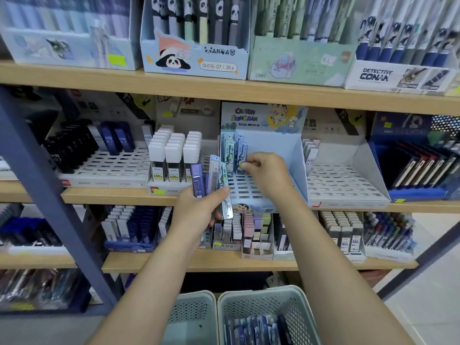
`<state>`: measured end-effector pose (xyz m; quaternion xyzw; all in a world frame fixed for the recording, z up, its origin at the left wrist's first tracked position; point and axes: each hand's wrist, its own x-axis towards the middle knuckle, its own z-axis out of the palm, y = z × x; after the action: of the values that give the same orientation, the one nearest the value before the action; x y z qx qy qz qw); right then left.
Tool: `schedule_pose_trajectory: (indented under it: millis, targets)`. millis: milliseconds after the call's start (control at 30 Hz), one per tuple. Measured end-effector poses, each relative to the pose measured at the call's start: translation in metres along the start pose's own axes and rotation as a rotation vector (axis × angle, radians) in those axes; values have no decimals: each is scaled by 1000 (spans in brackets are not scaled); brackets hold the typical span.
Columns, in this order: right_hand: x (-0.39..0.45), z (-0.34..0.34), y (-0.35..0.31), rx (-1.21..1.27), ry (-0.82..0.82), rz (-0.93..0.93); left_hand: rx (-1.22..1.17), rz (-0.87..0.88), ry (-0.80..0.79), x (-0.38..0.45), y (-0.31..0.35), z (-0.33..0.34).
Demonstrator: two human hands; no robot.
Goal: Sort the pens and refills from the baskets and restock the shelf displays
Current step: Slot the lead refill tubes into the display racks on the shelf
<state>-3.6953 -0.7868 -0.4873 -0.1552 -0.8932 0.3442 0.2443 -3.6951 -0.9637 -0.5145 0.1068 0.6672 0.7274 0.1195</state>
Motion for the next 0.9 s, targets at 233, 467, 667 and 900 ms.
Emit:
schedule_pose_trajectory:
  millis: [233,467,667,900]
  targets:
    - [-1,3,-1,-29,77,-15,-3,-3,-18,0,1,-1]
    - [-6,-5,-8,-24,155,-23,-21,31,-51,-1,5,-1]
    - [-30,-42,-38,479,-368,69,-47,94,-75,-1,11,1]
    - [-35,-37,-32,611,-367,145,-19,93,-115,1,10,4]
